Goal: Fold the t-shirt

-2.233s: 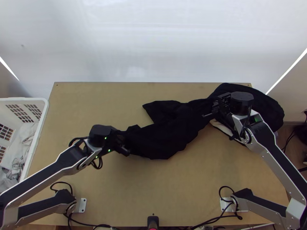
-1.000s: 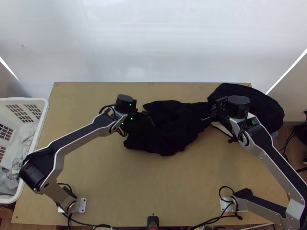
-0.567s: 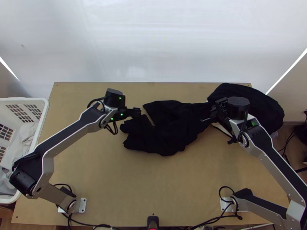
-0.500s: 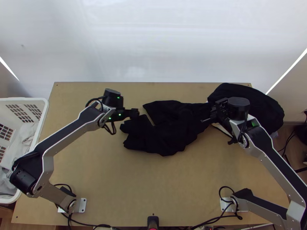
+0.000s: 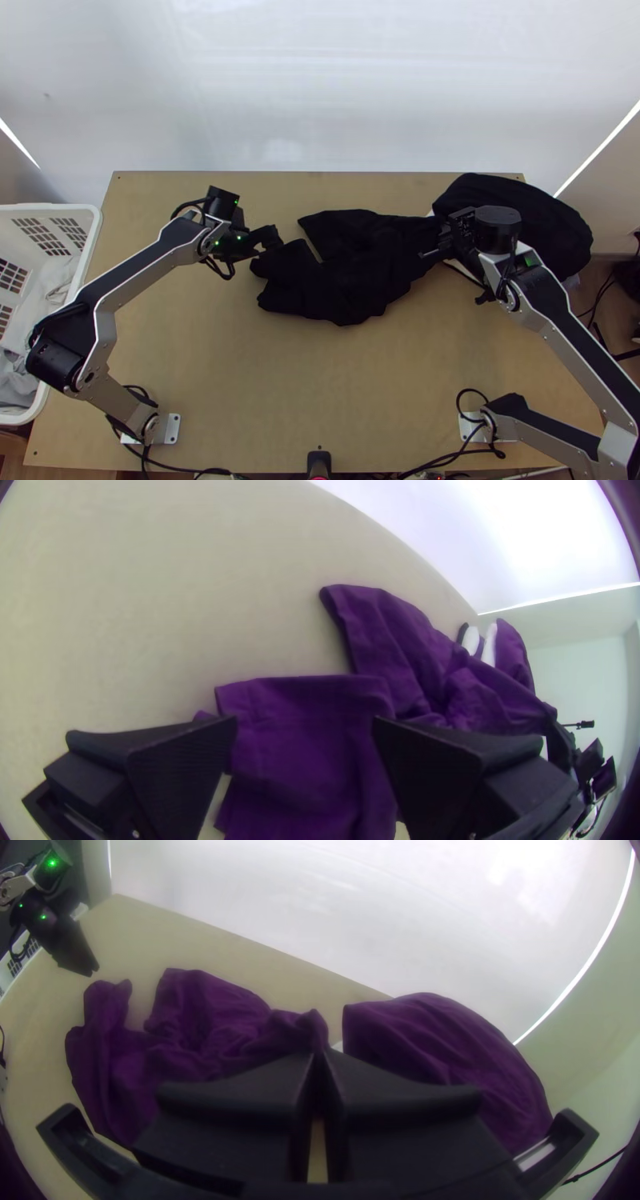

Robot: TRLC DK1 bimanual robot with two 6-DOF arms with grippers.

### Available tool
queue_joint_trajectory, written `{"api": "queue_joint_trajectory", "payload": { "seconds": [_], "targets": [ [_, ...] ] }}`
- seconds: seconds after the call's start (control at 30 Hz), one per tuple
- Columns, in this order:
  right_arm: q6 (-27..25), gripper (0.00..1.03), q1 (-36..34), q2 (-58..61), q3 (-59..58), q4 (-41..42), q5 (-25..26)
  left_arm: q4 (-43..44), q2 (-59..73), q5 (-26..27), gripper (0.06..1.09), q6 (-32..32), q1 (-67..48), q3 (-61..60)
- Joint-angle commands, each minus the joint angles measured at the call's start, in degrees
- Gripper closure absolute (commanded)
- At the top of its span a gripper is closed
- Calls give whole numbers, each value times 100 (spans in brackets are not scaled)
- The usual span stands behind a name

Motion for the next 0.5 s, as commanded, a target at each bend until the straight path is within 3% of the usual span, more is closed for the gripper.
{"api": "queue_joint_trajectory", "payload": {
  "seconds": [0.0,0.47],
  "targets": [
    [14,100,1,-5,-13,0,-2,-86,108,116,11,-254,144,-30],
    [14,100,1,4,-21,0,-2,-174,249,116,11,-438,214,-4]
  ]
}}
